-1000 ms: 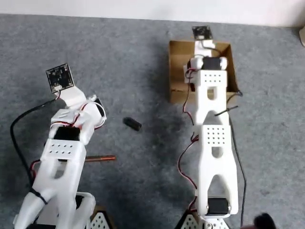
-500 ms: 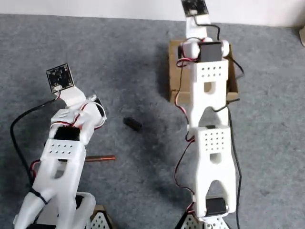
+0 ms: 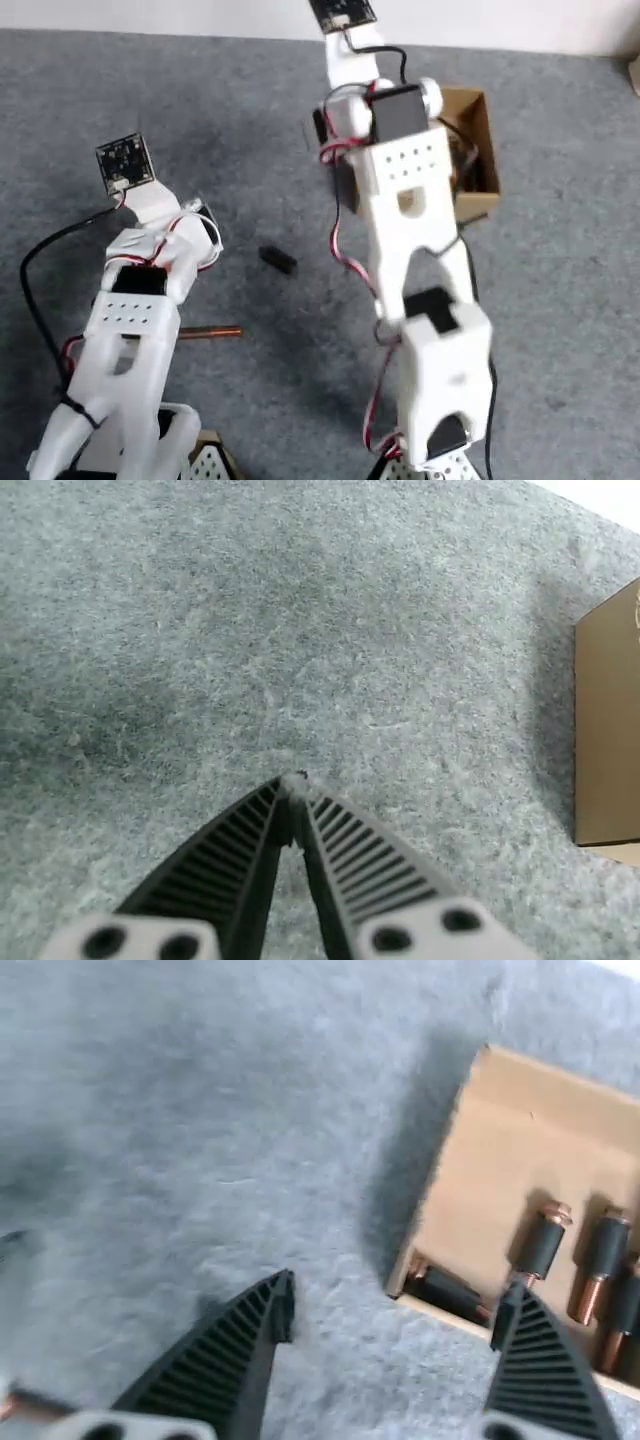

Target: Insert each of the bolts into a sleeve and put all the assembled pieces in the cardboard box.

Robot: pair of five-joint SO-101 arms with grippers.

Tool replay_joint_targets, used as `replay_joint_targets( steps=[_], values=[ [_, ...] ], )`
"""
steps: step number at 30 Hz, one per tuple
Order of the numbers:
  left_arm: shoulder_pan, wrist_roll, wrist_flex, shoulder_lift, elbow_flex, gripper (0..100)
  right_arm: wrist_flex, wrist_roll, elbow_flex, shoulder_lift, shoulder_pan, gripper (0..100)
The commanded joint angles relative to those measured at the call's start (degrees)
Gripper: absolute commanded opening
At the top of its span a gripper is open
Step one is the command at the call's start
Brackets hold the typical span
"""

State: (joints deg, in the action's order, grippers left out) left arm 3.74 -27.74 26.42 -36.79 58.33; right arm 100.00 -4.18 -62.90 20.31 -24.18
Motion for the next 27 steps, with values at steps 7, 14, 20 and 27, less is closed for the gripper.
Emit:
replay_joint_targets(
  steps=[7,14,20,27],
  values=[
    [5.67,-0.35,-0.70,-0.22,-5.32,1,-3.47,-5.98,45.14,-32.57,-19.47,29.3],
    [7.60,-0.35,4.84,-0.31,-7.87,1,-32.04,-8.18,86.46,-36.26,-20.62,29.3],
    [9.19,-0.35,5.19,-0.22,-8.57,1,-44.88,-13.27,99.12,-36.09,-20.35,29.3],
    [9.10,-0.35,5.10,0.13,-8.57,1,-49.89,-14.59,102.37,-34.68,-20.70,29.3]
  ],
)
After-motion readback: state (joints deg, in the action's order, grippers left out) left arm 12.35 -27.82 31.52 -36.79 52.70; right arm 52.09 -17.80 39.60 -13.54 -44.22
